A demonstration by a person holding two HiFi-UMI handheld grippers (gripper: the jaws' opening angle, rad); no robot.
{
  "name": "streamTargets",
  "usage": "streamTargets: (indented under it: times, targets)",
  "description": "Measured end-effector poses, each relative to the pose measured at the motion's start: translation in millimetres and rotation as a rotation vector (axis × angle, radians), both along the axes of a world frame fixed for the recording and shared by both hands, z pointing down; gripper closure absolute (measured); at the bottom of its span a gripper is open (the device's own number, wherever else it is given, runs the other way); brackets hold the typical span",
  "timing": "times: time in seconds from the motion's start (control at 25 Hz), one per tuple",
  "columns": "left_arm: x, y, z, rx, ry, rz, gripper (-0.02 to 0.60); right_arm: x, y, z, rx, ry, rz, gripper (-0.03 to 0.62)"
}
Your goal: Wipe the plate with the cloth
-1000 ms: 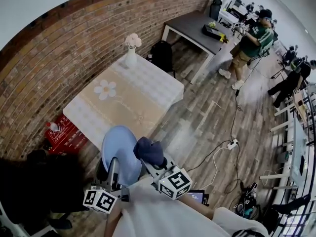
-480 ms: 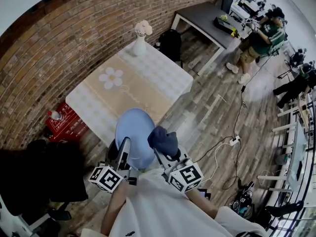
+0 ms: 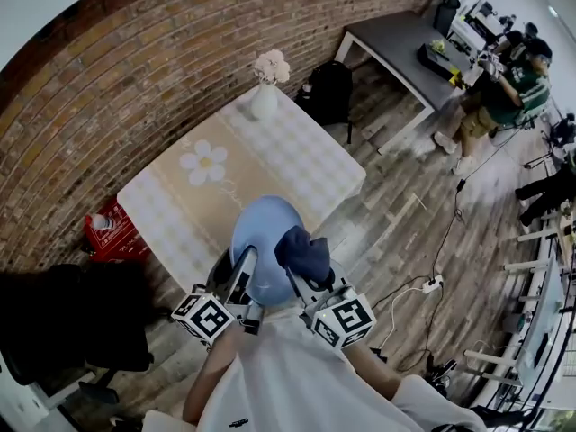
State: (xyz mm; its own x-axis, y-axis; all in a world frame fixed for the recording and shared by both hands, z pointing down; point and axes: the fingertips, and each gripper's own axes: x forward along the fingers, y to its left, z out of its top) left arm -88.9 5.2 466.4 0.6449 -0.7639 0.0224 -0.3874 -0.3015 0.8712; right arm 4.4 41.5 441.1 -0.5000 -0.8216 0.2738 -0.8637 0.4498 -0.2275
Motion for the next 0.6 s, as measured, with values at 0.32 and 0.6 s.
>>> streamTargets:
  times: [0.32,0.6]
  targets:
    - [66.6,-94.4,-17.4,-0.029,0.139,-0.057,0.322,48.2,-105.1,-17.1,0.011,-0.023,-0.179,0.462]
    - [80.8,-114.4,-5.9,-0.12,0.201,-0.124,0.322,63.8,-146.6,-36.5,0.07,0.013,-0.263,0.462]
